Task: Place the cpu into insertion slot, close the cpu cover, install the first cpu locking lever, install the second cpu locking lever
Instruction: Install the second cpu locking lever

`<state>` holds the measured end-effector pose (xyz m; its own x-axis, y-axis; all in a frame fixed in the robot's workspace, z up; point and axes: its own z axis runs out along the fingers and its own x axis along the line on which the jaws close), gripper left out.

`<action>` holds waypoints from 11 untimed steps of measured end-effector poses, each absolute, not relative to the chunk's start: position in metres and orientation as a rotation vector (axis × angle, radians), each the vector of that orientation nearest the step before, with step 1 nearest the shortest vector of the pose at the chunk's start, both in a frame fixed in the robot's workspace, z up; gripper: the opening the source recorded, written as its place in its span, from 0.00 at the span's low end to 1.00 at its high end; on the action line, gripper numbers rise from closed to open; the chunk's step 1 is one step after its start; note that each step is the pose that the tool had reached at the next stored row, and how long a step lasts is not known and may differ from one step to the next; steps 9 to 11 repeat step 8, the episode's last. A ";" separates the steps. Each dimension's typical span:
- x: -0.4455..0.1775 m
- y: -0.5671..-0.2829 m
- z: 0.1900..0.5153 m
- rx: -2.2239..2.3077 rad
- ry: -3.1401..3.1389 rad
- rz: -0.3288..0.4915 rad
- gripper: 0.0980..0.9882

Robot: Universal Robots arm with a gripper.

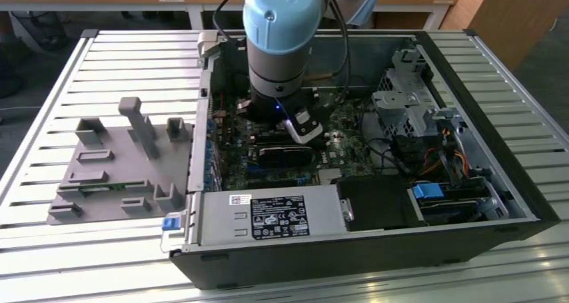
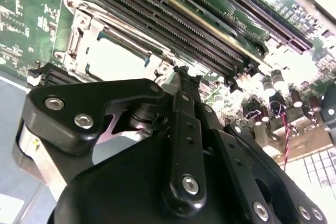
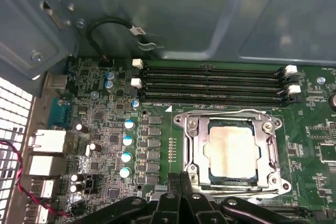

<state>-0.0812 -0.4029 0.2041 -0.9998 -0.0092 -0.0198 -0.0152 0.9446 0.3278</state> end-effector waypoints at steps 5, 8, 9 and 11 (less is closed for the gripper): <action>-0.081 -0.403 0.209 -0.019 3.080 0.520 0.01; -0.081 -0.403 0.210 -0.019 3.080 0.520 0.01; -0.081 -0.403 0.210 -0.019 3.080 0.520 0.01; -0.081 -0.403 0.210 -0.019 3.080 0.520 0.01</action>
